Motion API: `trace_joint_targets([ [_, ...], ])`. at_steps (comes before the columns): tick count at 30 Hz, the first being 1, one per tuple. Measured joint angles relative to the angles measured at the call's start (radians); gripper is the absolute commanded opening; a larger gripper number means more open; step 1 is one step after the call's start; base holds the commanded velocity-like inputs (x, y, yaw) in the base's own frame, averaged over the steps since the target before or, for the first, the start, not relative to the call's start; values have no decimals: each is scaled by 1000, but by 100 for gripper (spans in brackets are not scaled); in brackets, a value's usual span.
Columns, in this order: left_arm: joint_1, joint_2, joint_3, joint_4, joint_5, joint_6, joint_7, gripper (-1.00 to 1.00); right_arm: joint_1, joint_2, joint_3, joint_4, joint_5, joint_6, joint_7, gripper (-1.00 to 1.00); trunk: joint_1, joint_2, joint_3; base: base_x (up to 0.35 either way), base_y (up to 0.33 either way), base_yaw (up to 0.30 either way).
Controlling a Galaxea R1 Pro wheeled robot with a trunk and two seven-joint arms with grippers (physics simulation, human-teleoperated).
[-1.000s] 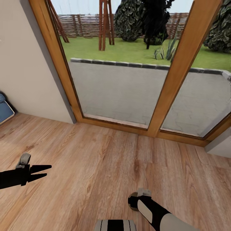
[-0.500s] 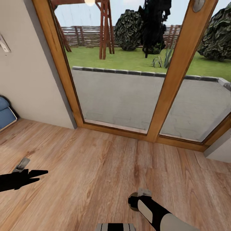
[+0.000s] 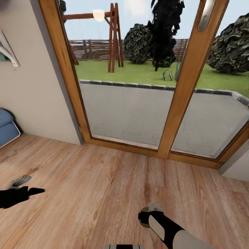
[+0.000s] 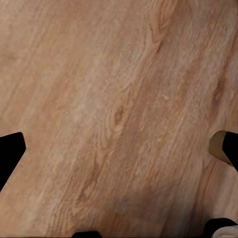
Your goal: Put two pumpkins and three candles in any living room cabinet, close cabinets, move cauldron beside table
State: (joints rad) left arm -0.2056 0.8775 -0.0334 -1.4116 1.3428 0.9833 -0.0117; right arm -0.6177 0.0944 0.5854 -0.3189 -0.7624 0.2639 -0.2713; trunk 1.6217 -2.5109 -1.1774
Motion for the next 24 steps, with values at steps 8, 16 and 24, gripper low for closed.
trace_joint_targets([
  [8, -2, -7, 0, -5, -7, -4, 60, 100, 0, 3, 0, -1, -1, 2, -1, -100, -4, 2, 31, 0, 0, 0],
  [16, -2, -8, 1, -1, -7, -4, 62, 100, 0, 2, 0, -23, 0, 0, -1, -100, -7, 4, 62, 0, 0, 0],
  [24, -4, -8, 1, 1, -6, -4, 63, 100, 0, 2, 0, -23, 0, 0, -1, -100, -11, 6, 93, 0, 0, 0],
])
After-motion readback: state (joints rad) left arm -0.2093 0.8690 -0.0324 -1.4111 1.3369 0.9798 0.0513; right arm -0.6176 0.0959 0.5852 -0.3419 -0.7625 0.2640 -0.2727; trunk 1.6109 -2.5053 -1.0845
